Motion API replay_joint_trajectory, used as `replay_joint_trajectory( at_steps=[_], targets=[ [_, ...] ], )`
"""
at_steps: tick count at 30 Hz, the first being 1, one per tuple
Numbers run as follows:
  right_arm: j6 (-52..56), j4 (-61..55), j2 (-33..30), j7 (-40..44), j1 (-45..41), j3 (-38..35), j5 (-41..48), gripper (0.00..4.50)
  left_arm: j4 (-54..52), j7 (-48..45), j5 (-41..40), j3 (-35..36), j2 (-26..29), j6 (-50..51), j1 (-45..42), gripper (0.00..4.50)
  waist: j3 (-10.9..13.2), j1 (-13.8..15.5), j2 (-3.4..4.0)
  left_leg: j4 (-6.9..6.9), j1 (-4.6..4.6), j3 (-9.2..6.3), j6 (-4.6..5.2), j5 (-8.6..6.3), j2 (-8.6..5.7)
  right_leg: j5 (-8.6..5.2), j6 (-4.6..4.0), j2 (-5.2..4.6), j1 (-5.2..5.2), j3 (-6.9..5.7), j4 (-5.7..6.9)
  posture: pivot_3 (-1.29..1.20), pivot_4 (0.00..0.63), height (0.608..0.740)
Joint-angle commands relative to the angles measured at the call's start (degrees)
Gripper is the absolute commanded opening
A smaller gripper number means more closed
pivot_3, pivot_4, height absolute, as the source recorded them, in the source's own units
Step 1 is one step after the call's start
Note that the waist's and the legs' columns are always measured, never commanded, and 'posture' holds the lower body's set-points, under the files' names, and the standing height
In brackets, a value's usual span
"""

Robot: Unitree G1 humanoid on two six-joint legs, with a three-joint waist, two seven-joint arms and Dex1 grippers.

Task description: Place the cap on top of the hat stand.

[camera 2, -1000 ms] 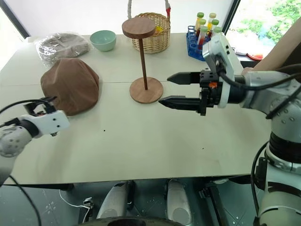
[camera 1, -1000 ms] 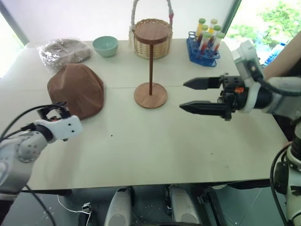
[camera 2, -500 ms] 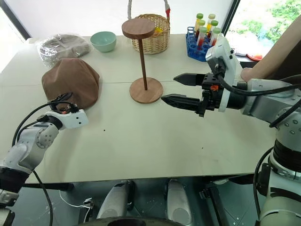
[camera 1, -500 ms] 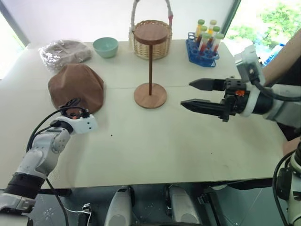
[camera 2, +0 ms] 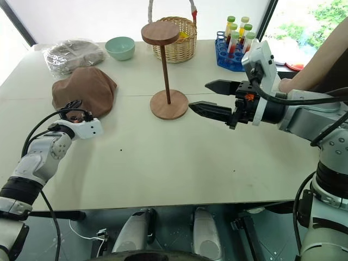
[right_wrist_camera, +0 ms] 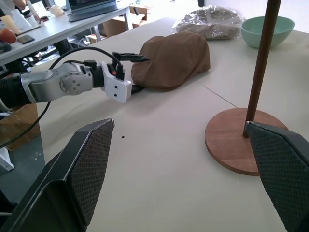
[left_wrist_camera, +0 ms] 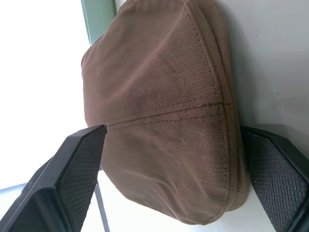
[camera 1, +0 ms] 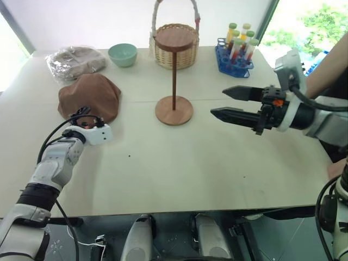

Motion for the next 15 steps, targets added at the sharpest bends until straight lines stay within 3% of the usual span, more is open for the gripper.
replay_joint_trajectory(
  at_steps=[1, 8, 15],
  targets=[
    [-1.5, 0.1, -0.3, -1.3, -2.0, -0.9, 1.1, 4.5, 3.4, -0.7, -0.1, -0.7, -0.5, 0.9, -0.3, 3.71, 0.0, -0.1, 0.0, 0.0, 0.06, 0.0, 0.0, 0.0, 0.0, -0.01, -0.01, 0.0, 0.05, 0.0, 0.0, 0.0, 0.15, 0.74],
    [-1.7, 0.5, -1.2, -1.7, -2.1, -1.4, 1.7, 4.5, 4.8, -0.2, -0.6, -0.1, 0.3, -0.6, -2.2, 0.17, 0.0, 0.0, -0.01, 0.0, 0.15, -0.02, 0.0, 0.0, 0.03, -0.01, -0.02, 0.01, 0.15, 0.0, -0.01, 0.0, 0.15, 0.74],
    [-1.7, -0.2, -3.2, -0.8, -0.3, -3.5, 3.4, 4.5, 6.0, 3.2, -1.6, 1.8, 2.3, -3.1, -3.9, 0.02, 0.0, -0.2, -0.04, 0.02, 0.12, -0.02, 0.0, 0.0, 0.03, -0.02, 0.0, 0.01, 0.17, -0.01, -0.05, 0.0, 0.15, 0.74]
  ],
)
